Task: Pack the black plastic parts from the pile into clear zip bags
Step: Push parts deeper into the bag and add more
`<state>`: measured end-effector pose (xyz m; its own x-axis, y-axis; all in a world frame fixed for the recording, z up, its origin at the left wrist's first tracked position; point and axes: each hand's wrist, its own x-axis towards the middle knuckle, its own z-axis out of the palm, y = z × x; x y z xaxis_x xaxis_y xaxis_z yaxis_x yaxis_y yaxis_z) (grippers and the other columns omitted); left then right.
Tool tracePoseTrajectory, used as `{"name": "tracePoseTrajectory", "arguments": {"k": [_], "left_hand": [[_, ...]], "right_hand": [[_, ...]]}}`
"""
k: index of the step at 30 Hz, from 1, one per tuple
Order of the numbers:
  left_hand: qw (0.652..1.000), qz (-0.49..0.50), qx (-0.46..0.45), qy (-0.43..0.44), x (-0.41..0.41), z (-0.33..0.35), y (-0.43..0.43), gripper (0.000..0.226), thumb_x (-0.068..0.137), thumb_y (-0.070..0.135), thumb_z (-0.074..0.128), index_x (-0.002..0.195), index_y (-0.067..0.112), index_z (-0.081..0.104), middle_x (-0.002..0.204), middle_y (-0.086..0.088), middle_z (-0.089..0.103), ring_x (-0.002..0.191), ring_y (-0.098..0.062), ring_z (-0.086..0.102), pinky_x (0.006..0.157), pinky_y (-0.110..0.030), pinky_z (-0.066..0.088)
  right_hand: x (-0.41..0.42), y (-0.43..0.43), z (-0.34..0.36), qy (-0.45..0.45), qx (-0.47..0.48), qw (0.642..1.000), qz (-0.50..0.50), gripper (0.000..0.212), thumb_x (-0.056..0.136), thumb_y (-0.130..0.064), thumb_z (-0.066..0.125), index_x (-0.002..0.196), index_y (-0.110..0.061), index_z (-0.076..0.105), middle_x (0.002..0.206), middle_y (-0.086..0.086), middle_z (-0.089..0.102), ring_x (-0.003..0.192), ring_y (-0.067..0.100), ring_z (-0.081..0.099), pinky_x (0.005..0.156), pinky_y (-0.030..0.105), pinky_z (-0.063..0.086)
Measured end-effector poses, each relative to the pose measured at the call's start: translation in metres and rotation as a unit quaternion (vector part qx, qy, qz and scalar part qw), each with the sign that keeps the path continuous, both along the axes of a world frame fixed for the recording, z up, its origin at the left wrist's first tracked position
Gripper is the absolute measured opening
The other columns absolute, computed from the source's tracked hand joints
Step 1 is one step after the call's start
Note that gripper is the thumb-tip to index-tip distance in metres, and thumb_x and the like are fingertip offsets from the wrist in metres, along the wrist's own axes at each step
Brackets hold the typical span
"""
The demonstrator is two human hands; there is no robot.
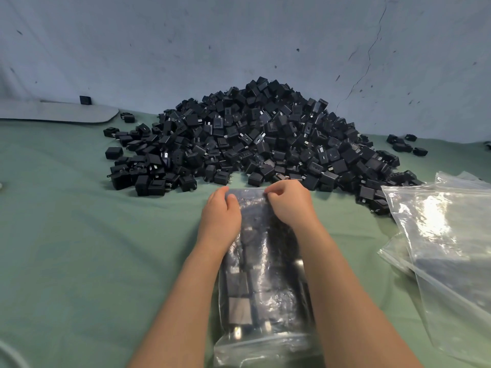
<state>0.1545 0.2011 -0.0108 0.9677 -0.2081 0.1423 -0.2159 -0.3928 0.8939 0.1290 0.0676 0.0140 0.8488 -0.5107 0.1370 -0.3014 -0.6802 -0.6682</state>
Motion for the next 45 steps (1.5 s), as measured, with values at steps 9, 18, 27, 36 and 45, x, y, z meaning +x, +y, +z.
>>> {"name": "tracePoseTrajectory", "arguments": {"k": [9, 18, 27, 36, 45], "left_hand": [[0.988, 0.036, -0.136, 0.062, 0.001, 0.005, 0.000, 0.027, 0.101, 0.022, 0.033, 0.091, 0.025, 0.058, 0.091, 0.010, 0.055, 0.098, -0.015, 0.047, 0.085, -0.025, 0.034], [0.985, 0.039, -0.152, 0.074, 0.005, 0.005, 0.001, 0.034, 0.099, 0.025, 0.034, 0.098, 0.003, 0.060, 0.091, -0.008, 0.059, 0.088, -0.023, 0.052, 0.085, -0.037, 0.042], [0.985, 0.044, -0.147, 0.085, 0.005, 0.005, 0.002, 0.036, 0.099, 0.028, 0.034, 0.097, 0.002, 0.059, 0.091, -0.011, 0.059, 0.090, -0.025, 0.054, 0.091, -0.043, 0.044], [0.983, 0.054, -0.157, 0.082, 0.005, 0.003, 0.003, 0.036, 0.100, 0.030, 0.032, 0.106, 0.006, 0.058, 0.101, -0.009, 0.060, 0.096, -0.024, 0.053, 0.084, -0.035, 0.040], [0.969, 0.036, -0.205, 0.131, 0.006, 0.004, 0.003, 0.041, 0.100, 0.034, 0.032, 0.125, 0.013, 0.056, 0.127, -0.003, 0.058, 0.118, -0.018, 0.052, 0.107, -0.038, 0.037]], "right_hand": [[0.006, 0.013, -0.009, 0.013, -0.049, 0.999, 0.004, 0.027, 0.085, -0.038, 0.067, 0.107, -0.023, 0.062, 0.121, 0.006, 0.056, 0.117, 0.022, 0.048, 0.087, 0.030, 0.038], [0.010, 0.021, -0.015, -0.008, -0.037, 0.999, -0.026, 0.023, 0.087, -0.038, 0.064, 0.105, -0.023, 0.059, 0.115, 0.007, 0.047, 0.113, 0.030, 0.050, 0.078, 0.029, 0.035], [0.010, 0.022, -0.015, -0.015, -0.031, 0.999, -0.037, 0.026, 0.088, -0.039, 0.063, 0.107, -0.023, 0.058, 0.118, 0.008, 0.047, 0.115, 0.029, 0.048, 0.078, 0.028, 0.035], [0.008, 0.018, -0.014, -0.001, -0.021, 1.000, -0.018, 0.024, 0.090, -0.035, 0.060, 0.111, -0.024, 0.059, 0.120, 0.006, 0.047, 0.113, 0.027, 0.050, 0.078, 0.029, 0.037], [0.006, 0.018, -0.012, -0.010, -0.018, 1.000, -0.014, 0.023, 0.090, -0.015, 0.047, 0.106, -0.021, 0.062, 0.111, 0.009, 0.061, 0.106, 0.027, 0.055, 0.083, 0.033, 0.044]]}}
